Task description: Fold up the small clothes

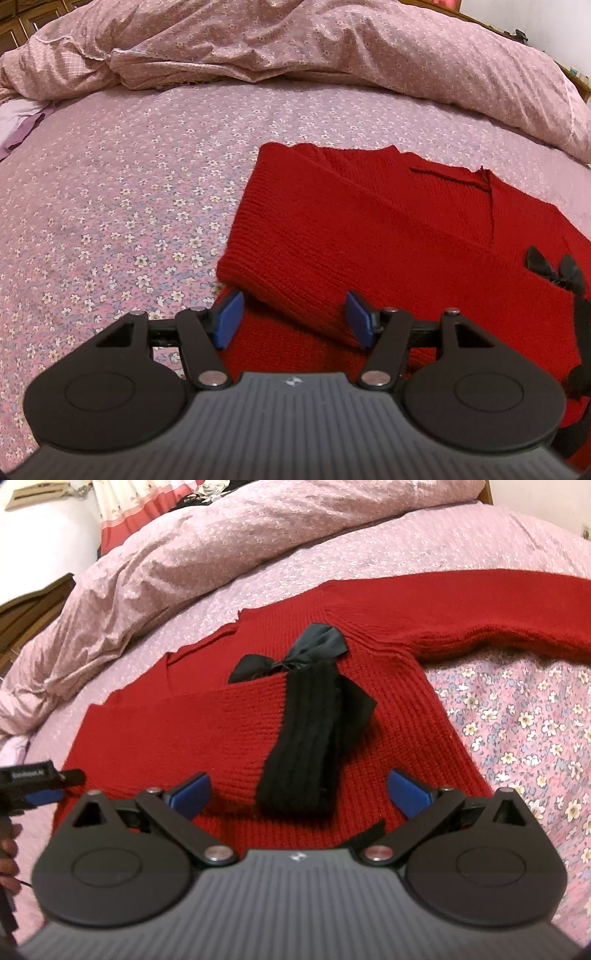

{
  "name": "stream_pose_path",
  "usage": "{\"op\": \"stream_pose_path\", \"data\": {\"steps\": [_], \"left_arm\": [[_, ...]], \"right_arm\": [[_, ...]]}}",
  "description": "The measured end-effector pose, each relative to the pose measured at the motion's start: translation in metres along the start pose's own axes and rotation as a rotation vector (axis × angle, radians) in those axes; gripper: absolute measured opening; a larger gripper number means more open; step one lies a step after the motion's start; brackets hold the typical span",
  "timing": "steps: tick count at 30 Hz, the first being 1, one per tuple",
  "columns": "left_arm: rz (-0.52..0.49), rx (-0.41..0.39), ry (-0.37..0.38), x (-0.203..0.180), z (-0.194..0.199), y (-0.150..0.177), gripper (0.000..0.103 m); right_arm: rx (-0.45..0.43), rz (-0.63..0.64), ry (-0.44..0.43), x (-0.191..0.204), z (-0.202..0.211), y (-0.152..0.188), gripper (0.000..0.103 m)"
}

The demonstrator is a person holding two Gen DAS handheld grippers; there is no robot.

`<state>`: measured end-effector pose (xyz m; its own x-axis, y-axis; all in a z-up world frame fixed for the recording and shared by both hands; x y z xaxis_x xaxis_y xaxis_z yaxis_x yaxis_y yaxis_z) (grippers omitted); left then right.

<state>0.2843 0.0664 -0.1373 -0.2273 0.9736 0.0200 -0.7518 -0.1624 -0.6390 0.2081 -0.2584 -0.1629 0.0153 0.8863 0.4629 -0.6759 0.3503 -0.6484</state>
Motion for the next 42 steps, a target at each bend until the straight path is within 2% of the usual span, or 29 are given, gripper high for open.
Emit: {"op": "stream_pose_path", "data": {"steps": [3, 5, 7, 8, 13, 20, 24, 32, 40, 41, 42], "left_arm": [[0.001, 0.002, 0.002, -0.001, -0.001, -0.002, 0.067], [0.003, 0.003, 0.003, -0.001, -0.003, -0.005, 0.067], [0.011, 0.01, 0.007, -0.001, -0.004, -0.006, 0.067], [0.015, 0.014, 0.008, -0.001, -0.005, -0.007, 0.067], [0.019, 0.027, 0.014, 0.001, -0.009, -0.008, 0.067], [0.024, 0.029, 0.022, 0.001, -0.01, -0.009, 0.067], [0.02, 0.028, 0.017, 0.0, -0.01, -0.009, 0.067], [0.013, 0.029, 0.021, 0.001, -0.012, -0.008, 0.067], [0.016, 0.033, 0.03, 0.003, -0.013, -0.009, 0.067], [0.014, 0.033, 0.031, 0.003, -0.014, -0.009, 0.067], [0.014, 0.033, 0.032, 0.003, -0.014, -0.009, 0.067]], "right_arm": [[0.001, -0.08, -0.051, -0.001, 0.007, -0.004, 0.103], [0.003, -0.144, -0.108, 0.0, 0.011, -0.008, 0.098], [0.005, -0.187, -0.165, 0.004, 0.015, -0.01, 0.083], [0.009, -0.2, -0.179, 0.007, 0.015, -0.01, 0.082], [0.01, -0.171, -0.16, 0.013, 0.009, -0.011, 0.075], [-0.051, -0.157, -0.233, 0.027, 0.019, -0.027, 0.075], [-0.045, -0.127, -0.193, 0.026, 0.015, -0.031, 0.074], [-0.033, -0.089, -0.179, 0.026, 0.008, -0.033, 0.074], [-0.002, -0.091, -0.106, 0.008, -0.024, -0.041, 0.074], [-0.003, -0.078, -0.103, 0.008, -0.026, -0.042, 0.073], [-0.001, -0.059, -0.098, 0.009, -0.027, -0.042, 0.064]]}}
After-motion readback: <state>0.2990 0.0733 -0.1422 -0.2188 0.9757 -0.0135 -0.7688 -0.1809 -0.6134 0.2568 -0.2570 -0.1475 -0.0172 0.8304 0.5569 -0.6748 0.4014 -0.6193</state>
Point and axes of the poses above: each gripper's, at about its wrist camera, not at the fingertips, and z roughly against the way its jaws point, x to its left, y to its underside, the point moved 10 cm from there along -z, roughly the way its jaws point, and after that the axes turned 7 degrees about -y, right-handed, at the moved point
